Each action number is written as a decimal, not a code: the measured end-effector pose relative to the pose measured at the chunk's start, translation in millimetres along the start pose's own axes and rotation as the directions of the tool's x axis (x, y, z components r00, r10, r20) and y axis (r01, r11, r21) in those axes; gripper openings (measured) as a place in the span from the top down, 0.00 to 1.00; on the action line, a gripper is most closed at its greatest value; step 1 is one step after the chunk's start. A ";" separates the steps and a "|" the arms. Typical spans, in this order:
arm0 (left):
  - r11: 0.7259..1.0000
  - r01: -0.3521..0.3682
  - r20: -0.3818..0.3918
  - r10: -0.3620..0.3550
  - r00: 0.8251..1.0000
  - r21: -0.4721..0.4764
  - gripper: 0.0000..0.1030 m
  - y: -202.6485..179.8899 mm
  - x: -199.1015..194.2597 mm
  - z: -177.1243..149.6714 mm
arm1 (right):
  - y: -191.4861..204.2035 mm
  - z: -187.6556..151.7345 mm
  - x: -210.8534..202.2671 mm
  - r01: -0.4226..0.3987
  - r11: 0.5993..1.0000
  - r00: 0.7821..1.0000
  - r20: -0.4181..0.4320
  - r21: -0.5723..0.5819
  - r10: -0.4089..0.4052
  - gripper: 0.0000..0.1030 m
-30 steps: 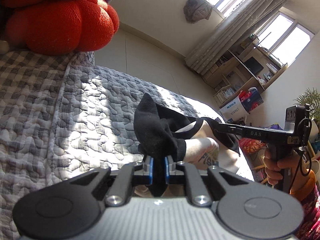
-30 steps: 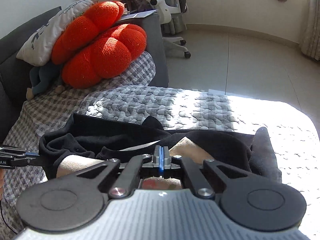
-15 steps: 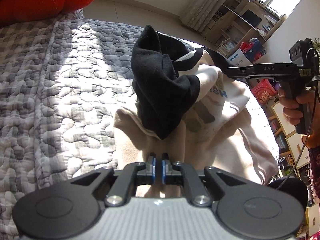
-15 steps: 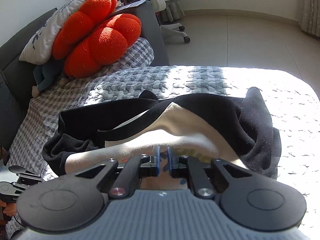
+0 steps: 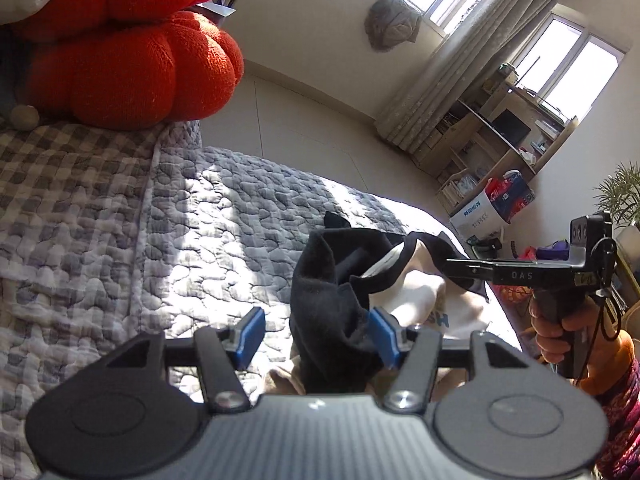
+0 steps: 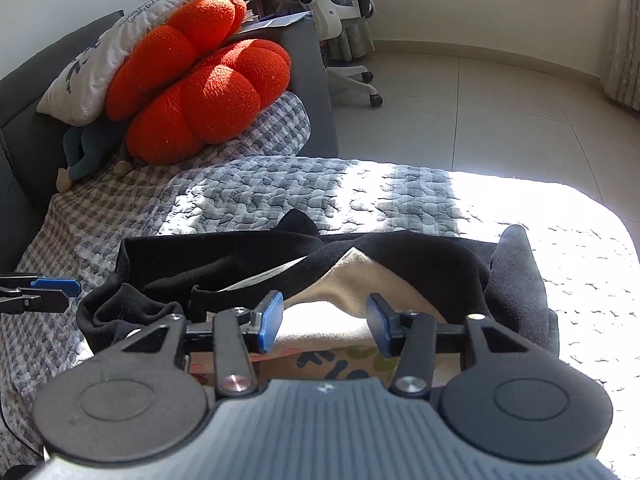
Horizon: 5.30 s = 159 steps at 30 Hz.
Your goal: Fold clothes
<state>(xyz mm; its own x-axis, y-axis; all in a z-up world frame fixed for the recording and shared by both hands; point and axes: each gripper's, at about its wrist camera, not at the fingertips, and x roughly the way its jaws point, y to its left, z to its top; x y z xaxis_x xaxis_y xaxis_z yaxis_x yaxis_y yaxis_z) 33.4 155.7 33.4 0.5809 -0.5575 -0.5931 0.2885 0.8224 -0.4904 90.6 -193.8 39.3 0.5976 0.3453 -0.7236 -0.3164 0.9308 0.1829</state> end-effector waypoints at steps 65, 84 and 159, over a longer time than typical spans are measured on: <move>0.954 -0.291 0.070 0.287 0.956 0.066 0.58 26.9 -12.9 -29.4 | -47.1 -21.3 29.0 0.146 0.989 0.987 -0.075 0.015 -0.145 0.87; 0.982 -0.095 -0.127 0.116 0.985 0.165 0.51 -10.5 95.5 20.3 | -22.4 19.0 39.2 0.069 0.996 0.998 -0.011 -0.051 -0.069 0.49; 0.703 -0.649 0.135 0.701 0.700 -0.290 0.99 108.7 -83.9 -32.7 | -132.8 -55.3 -64.8 0.400 0.886 0.903 0.066 0.233 -0.425 0.84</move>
<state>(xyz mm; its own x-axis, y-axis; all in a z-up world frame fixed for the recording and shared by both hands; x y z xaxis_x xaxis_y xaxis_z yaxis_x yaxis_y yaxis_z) -8.9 288.1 9.0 0.7117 0.2020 -0.6728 -0.3950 0.9071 -0.1455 53.2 -346.4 25.1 0.7227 -0.0760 -0.6869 0.1308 0.9910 0.0279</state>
